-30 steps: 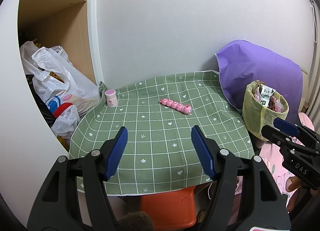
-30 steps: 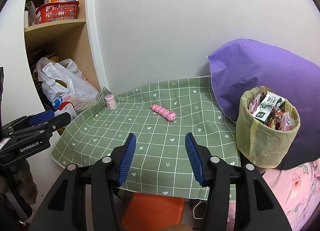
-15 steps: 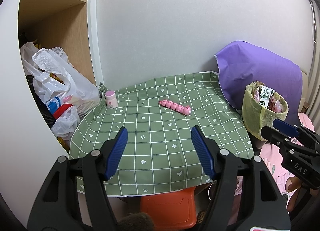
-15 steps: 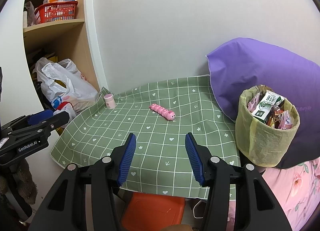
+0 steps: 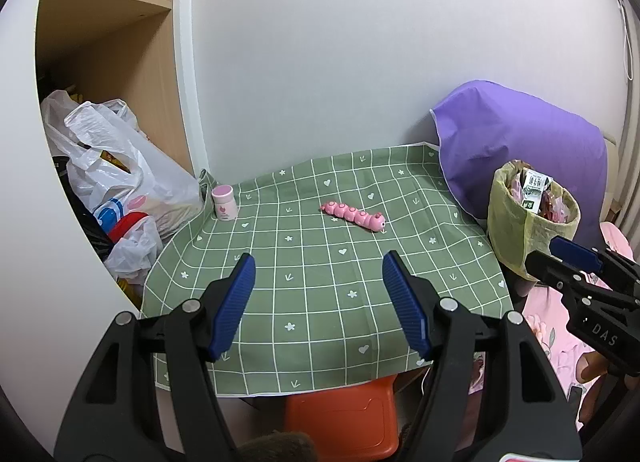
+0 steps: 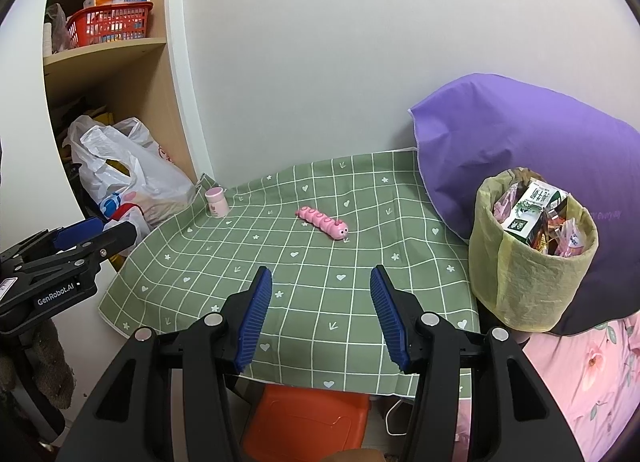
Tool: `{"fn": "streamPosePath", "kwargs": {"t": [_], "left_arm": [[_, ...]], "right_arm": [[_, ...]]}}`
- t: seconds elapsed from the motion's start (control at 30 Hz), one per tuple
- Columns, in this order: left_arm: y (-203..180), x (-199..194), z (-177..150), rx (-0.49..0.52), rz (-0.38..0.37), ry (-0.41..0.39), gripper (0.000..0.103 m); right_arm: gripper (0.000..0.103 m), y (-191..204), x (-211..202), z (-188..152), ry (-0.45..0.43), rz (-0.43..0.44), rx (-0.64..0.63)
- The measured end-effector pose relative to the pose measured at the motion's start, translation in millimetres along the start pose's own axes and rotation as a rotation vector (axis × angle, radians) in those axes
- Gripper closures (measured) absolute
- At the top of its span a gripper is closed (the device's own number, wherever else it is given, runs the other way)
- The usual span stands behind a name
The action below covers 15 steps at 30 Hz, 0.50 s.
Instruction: Collect trash
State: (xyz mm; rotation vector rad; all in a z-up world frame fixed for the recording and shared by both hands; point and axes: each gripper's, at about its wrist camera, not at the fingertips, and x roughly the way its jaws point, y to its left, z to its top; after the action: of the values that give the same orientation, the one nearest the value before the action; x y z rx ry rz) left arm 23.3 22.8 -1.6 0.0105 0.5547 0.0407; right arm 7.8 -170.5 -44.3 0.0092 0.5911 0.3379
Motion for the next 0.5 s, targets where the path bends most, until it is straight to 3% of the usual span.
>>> {"fn": "streamPosePath", "kwargs": {"t": [0.27,0.4,0.47,0.5], "left_arm": [[0,11,-2,0.003,0.002,0.008,0.040],[19,52,-5,-0.076,0.020,0.099,0.040],[36,87,-8,-0.128,0.050,0.170,0.040],[55,119,-10,-0.174,0.090,0.229,0.040]], "right_arm": [[0.054,-4,14,1,0.031,-0.009,-0.005],[0.053,-6,47,10,0.063,0.014,-0.027],[0.044,-3,80,17,0.100,0.067,-0.082],[0.044,1,108,21,0.133,0.131,-0.132]]}}
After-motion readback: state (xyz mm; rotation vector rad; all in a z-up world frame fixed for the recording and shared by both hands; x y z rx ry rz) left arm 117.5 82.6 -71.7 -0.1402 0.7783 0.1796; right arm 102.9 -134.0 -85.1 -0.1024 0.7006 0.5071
